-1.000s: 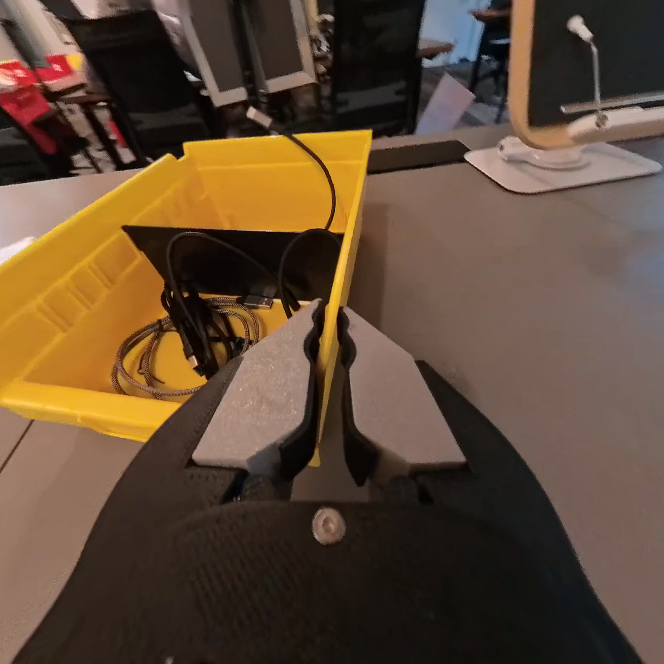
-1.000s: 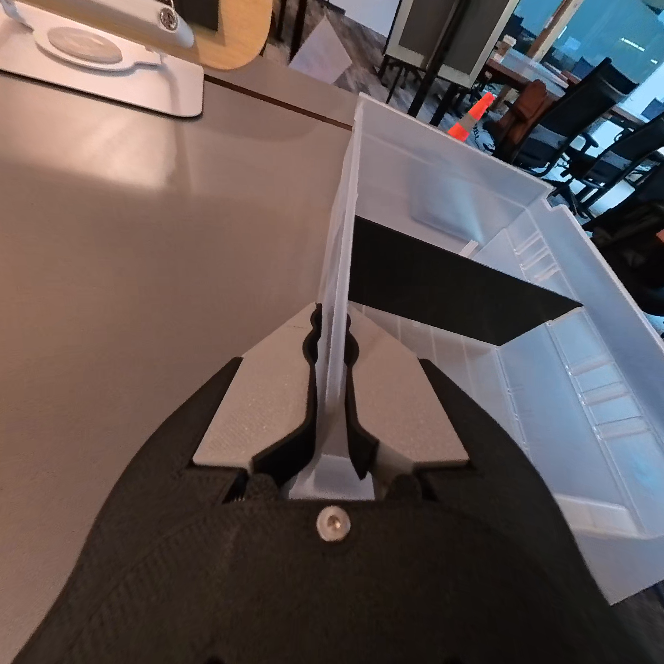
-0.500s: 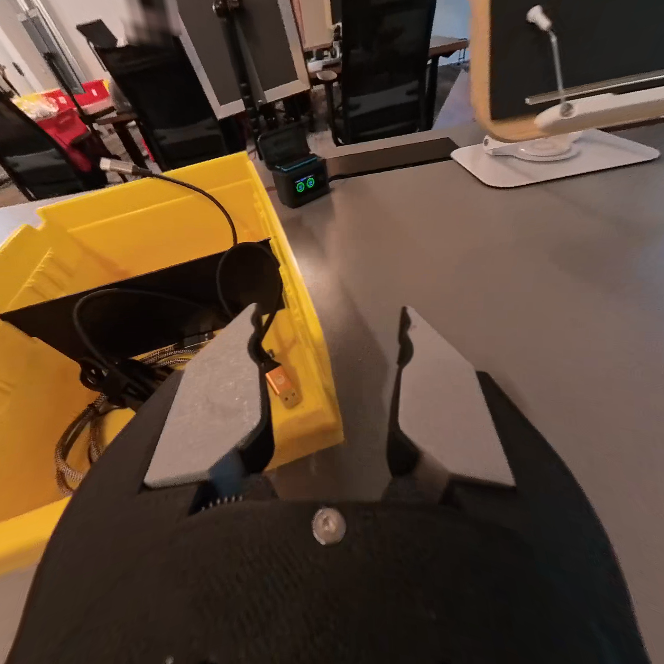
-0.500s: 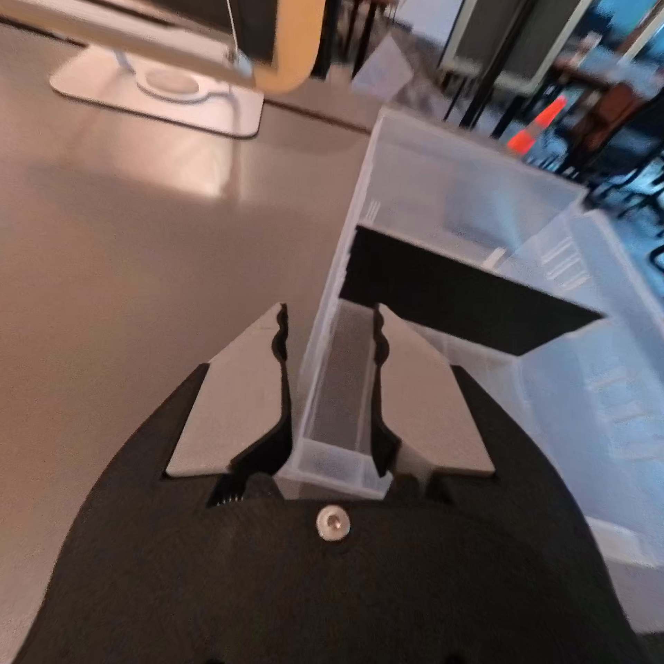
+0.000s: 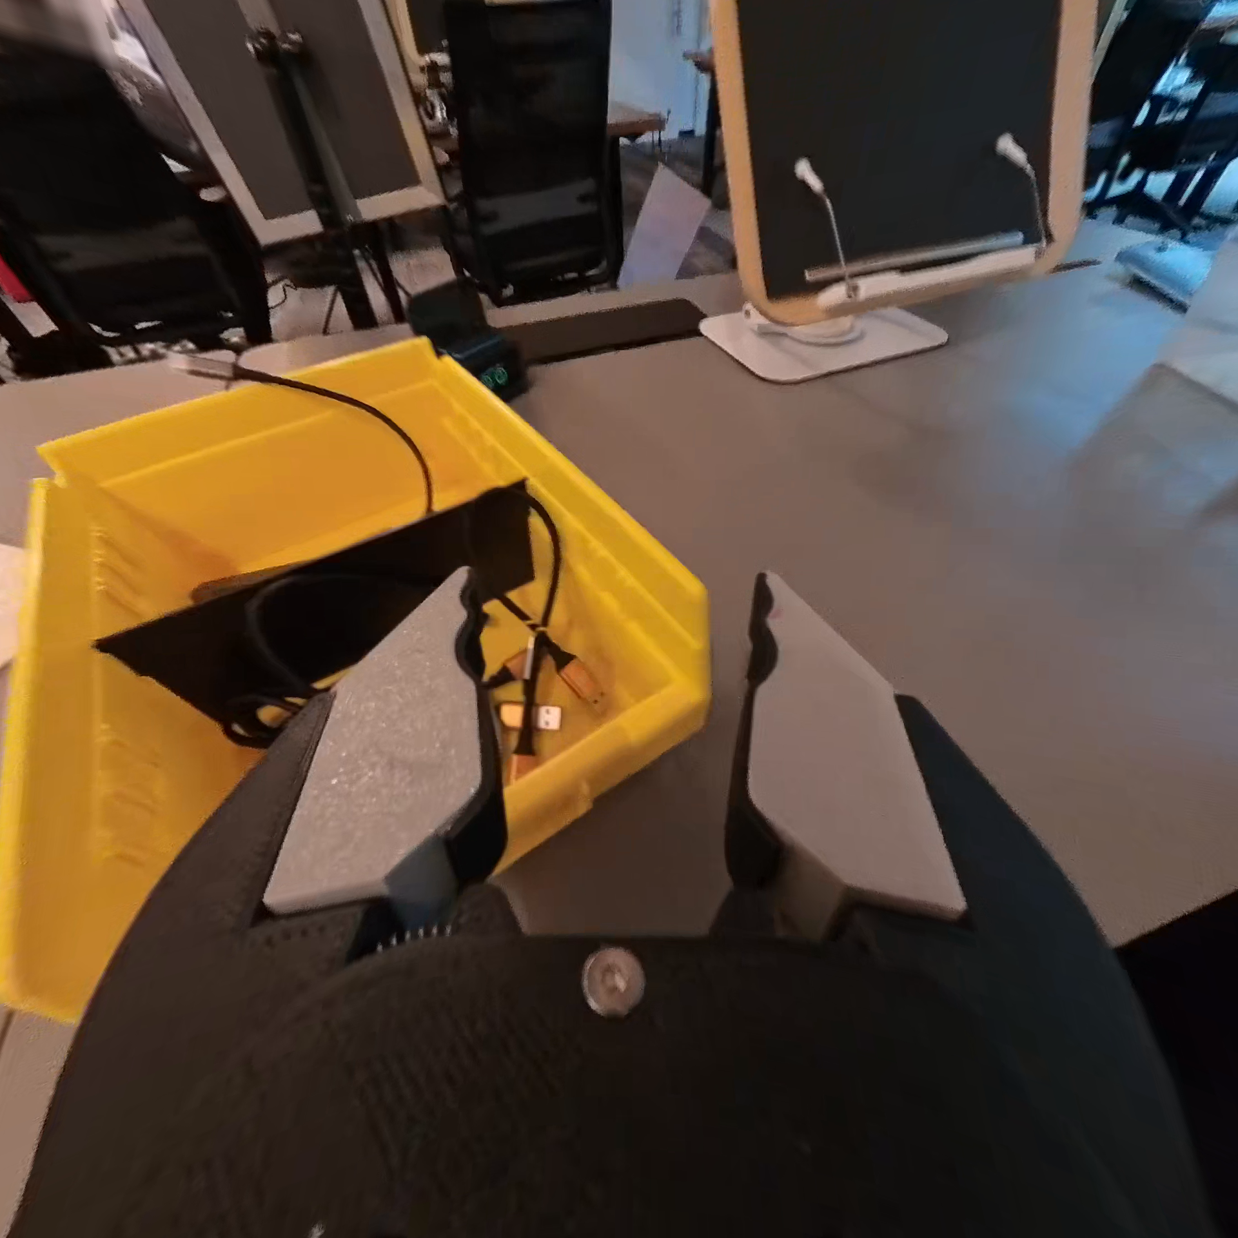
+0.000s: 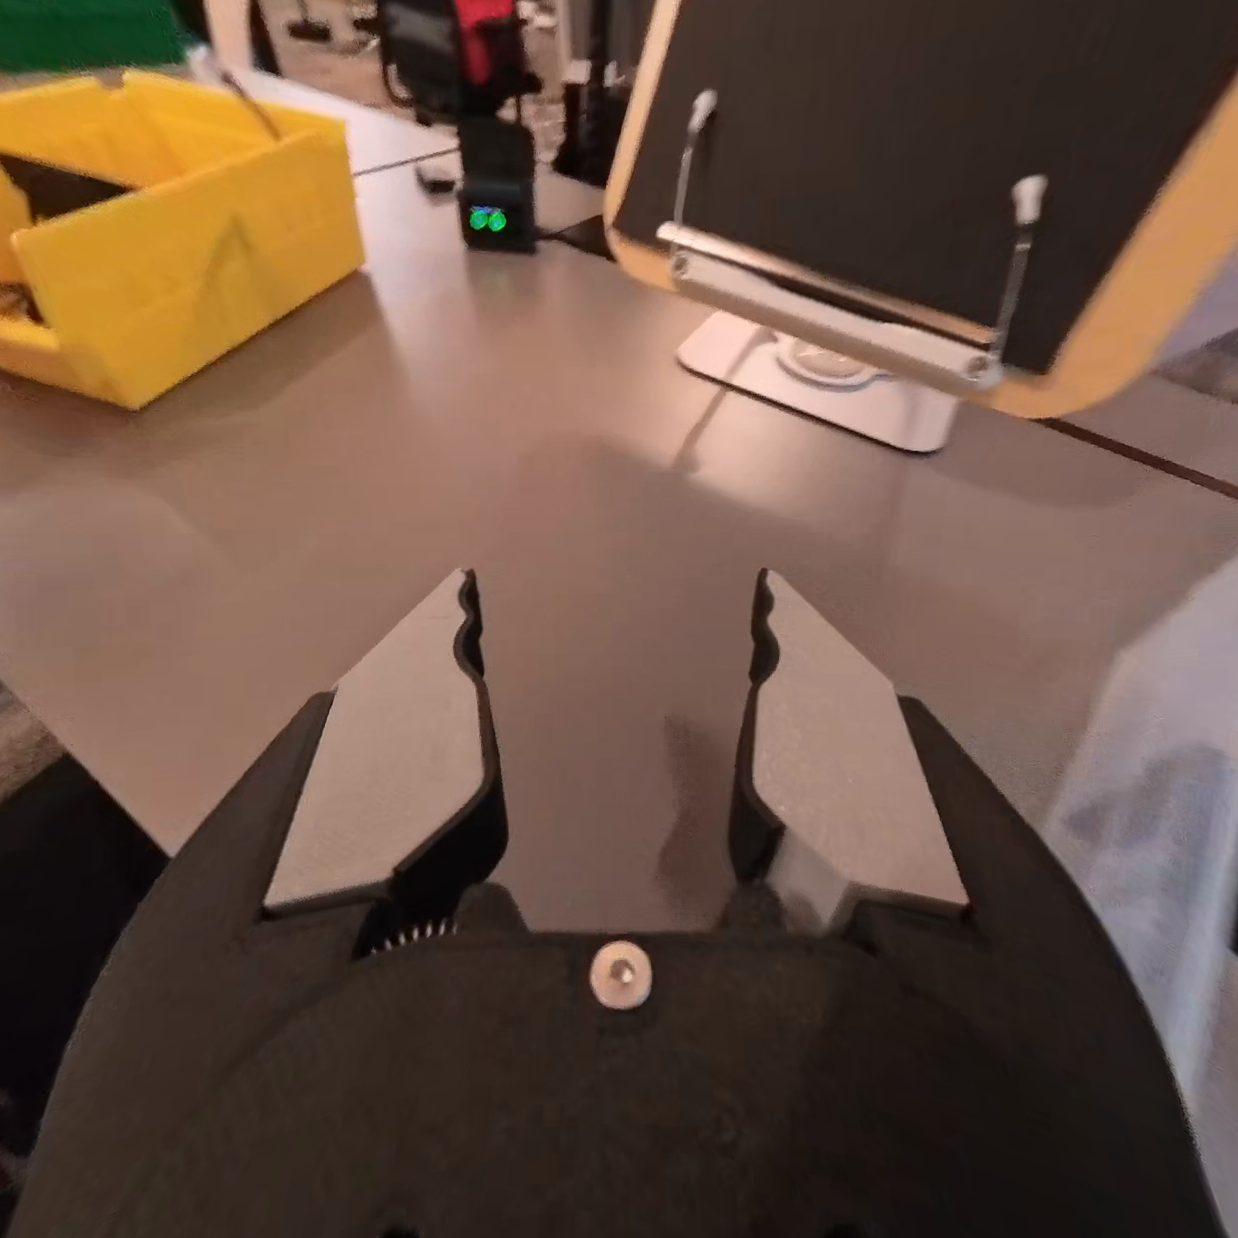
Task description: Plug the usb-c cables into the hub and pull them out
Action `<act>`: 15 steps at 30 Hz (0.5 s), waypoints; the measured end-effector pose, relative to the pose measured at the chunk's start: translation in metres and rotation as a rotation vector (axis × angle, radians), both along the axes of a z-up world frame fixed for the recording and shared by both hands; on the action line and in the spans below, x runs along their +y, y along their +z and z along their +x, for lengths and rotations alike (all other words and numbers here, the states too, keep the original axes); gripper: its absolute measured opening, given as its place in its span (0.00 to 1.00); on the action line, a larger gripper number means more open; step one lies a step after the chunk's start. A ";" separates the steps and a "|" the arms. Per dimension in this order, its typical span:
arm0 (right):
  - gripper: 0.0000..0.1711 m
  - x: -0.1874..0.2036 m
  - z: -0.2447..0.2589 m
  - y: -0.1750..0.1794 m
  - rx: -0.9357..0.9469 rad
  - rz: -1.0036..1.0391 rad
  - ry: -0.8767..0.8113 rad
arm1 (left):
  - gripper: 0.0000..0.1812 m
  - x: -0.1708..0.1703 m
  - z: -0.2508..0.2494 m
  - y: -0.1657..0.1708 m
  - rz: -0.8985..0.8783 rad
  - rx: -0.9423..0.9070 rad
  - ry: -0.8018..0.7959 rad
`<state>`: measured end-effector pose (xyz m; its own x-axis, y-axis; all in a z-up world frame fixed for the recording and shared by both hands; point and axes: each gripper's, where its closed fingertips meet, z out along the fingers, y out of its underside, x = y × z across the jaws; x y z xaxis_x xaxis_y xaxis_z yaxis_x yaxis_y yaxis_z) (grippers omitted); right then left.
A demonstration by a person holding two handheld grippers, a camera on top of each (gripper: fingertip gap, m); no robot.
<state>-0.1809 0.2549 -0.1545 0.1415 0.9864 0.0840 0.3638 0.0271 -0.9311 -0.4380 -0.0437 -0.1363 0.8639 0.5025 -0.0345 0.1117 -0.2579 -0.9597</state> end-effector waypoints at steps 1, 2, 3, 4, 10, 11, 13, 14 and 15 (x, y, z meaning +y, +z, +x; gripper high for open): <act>0.46 -0.003 -0.010 -0.008 -0.013 0.009 0.035 | 0.41 -0.005 -0.006 0.009 0.036 -0.009 -0.009; 0.46 -0.005 -0.020 -0.016 -0.024 0.024 0.070 | 0.40 -0.008 -0.012 0.021 0.080 -0.020 -0.024; 0.46 -0.009 -0.029 -0.022 -0.036 0.039 0.110 | 0.38 -0.009 -0.020 0.032 0.112 -0.022 -0.035; 0.46 -0.015 -0.038 -0.028 -0.044 0.052 0.160 | 0.34 -0.008 -0.032 0.040 0.120 -0.014 -0.034; 0.43 -0.034 -0.084 -0.023 0.051 0.036 0.335 | 0.38 0.046 -0.142 0.020 -0.178 -0.062 0.036; 0.43 -0.037 -0.087 -0.024 0.065 -0.008 0.360 | 0.38 0.059 -0.156 0.009 -0.237 -0.104 0.019; 0.44 -0.045 -0.087 -0.030 0.036 -0.083 0.416 | 0.37 0.074 -0.187 -0.019 -0.373 -0.179 0.035; 0.43 -0.045 -0.085 -0.032 0.037 -0.090 0.421 | 0.39 0.078 -0.201 -0.034 -0.443 -0.225 0.060; 0.42 -0.043 -0.084 -0.036 0.038 -0.090 0.415 | 0.41 0.081 -0.209 -0.050 -0.502 -0.285 0.062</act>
